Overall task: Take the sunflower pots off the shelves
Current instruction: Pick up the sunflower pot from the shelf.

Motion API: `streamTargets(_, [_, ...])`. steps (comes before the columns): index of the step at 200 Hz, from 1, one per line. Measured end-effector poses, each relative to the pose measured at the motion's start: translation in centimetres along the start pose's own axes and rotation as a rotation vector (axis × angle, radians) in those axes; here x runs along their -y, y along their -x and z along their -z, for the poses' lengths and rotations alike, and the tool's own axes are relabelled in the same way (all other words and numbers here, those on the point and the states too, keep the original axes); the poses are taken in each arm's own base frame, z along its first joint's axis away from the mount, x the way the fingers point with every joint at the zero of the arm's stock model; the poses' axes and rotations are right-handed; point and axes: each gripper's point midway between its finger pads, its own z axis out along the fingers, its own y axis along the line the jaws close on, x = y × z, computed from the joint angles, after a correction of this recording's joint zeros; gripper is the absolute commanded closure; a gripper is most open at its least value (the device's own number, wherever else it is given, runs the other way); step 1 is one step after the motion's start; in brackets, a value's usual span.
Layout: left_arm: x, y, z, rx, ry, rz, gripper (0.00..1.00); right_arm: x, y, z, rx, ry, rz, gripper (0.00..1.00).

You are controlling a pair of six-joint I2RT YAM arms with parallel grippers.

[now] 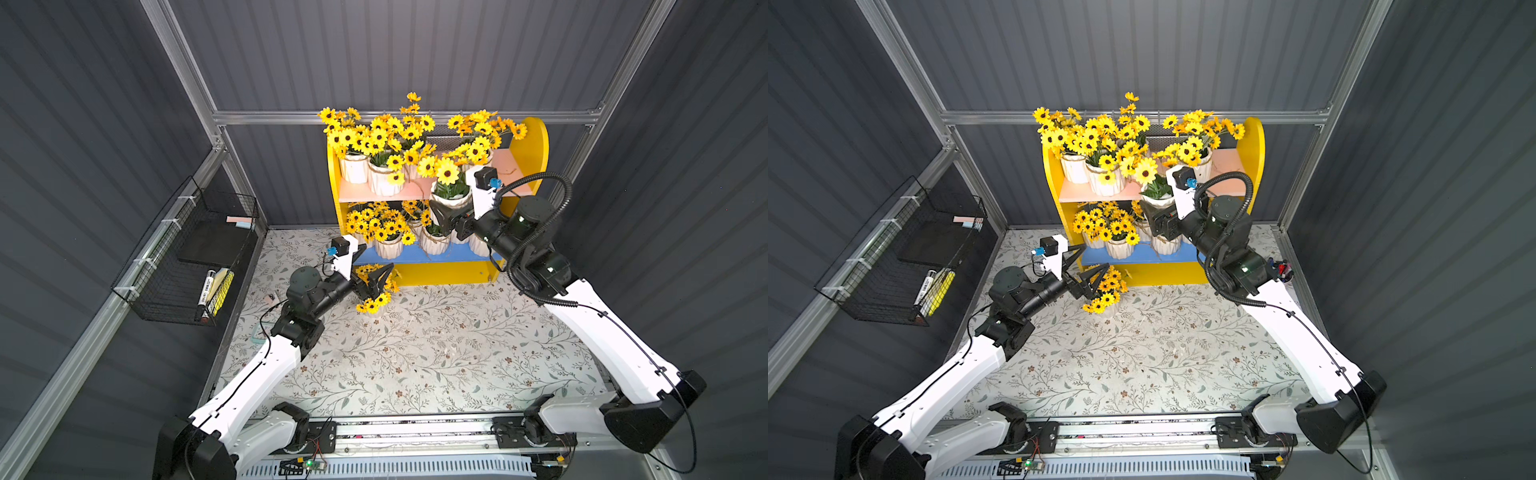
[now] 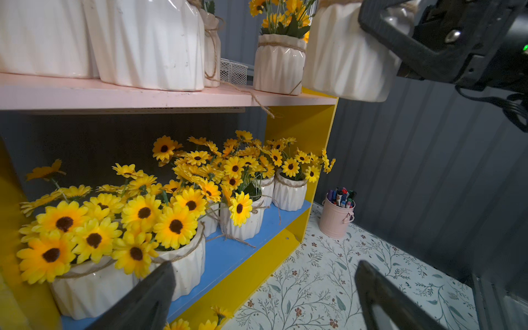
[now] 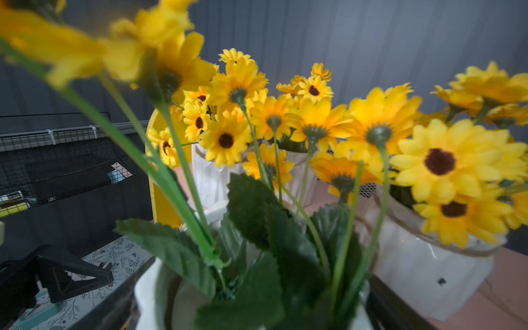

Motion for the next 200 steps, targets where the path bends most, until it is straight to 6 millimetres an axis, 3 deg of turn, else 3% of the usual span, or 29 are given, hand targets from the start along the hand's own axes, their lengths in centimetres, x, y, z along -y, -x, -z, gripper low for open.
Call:
streamTargets(33, [0.1, -0.5, -0.4, -0.008, -0.022, 0.029, 0.01, -1.9, -1.0, 1.8, -0.005, 0.024, 0.002, 1.00])
streamTargets(53, [0.2, -1.1, -1.1, -0.019, -0.047, 0.055, 0.01, -2.1, -1.2, 1.9, -0.009, 0.022, 0.004, 1.00])
streamTargets(93, [-0.4, -2.8, -2.1, -0.058, -0.063, 0.123, 0.01, -0.7, -1.3, -0.7, -0.017, -0.043, 0.041, 1.00])
streamTargets(139, [-1.0, -1.4, -1.6, -0.020, -0.047, 0.115, 0.01, 2.1, -1.4, -2.7, -0.026, -0.100, 0.055, 1.00])
streamTargets(175, [-1.5, -1.3, -1.4, -0.015, -0.040, 0.112, 0.01, 3.2, -1.1, -2.6, -0.029, -0.111, 0.054, 1.00])
streamTargets(200, [-1.4, -1.2, -1.4, -0.014, -0.041, 0.111, 0.01, 4.2, 1.1, -1.9, -0.004, -0.117, 0.054, 1.00])
